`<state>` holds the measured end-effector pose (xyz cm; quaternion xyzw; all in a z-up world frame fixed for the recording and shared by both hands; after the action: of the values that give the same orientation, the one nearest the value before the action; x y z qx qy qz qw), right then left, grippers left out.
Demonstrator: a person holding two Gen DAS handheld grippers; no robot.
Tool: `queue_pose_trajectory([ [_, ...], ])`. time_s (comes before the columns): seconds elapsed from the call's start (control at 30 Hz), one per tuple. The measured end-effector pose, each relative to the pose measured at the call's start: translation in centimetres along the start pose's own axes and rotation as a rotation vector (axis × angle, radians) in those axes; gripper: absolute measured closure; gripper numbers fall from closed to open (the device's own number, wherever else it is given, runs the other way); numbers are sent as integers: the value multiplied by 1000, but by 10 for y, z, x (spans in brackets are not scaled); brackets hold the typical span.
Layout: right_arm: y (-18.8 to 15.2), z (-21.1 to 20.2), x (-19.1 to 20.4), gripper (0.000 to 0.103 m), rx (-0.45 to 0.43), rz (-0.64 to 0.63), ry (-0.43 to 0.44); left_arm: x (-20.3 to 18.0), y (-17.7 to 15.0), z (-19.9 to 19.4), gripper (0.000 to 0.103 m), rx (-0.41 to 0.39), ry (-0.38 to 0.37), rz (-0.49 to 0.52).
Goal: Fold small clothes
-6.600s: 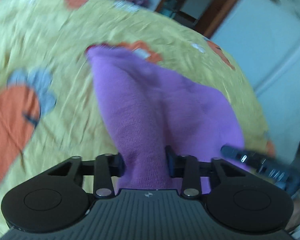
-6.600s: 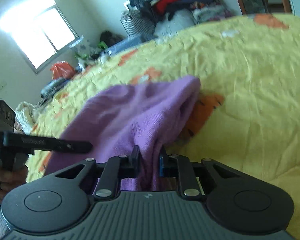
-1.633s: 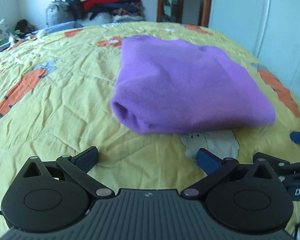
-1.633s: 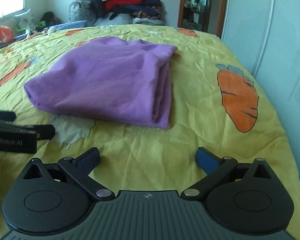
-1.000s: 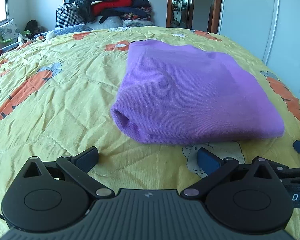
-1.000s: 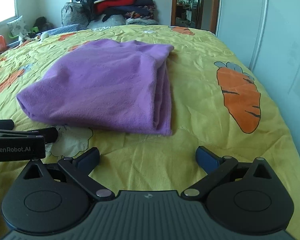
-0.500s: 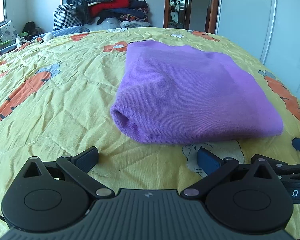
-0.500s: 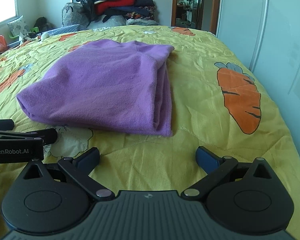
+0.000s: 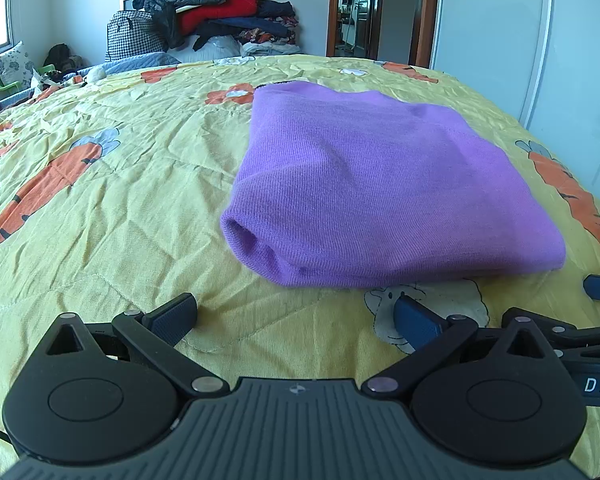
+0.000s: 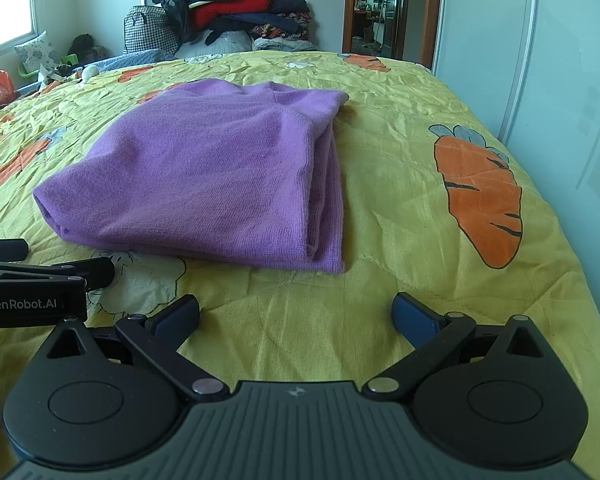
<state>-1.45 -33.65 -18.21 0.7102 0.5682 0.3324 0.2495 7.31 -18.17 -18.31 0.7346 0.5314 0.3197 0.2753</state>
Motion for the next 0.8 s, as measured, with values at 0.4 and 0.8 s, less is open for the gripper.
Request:
queue_pose_trajectory([
  [0.4,0,0,0,0,0,0,0,-1,0,-1,0,-2,1,1],
  [0.8,0,0,0,0,0,0,0,-1,0,-1,0,-3,1,1],
])
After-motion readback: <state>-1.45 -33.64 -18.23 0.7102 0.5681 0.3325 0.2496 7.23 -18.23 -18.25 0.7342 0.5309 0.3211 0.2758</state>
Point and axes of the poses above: each gripper's, at about its wrist camera, not at the fingertips, and z roughly the way its jaws point, x to its left, y to its top, the point moved 10 cm from there along z, roughly the way its jaws point, and after that the axes turned 15 degrees about y, right-handed, at the moved point
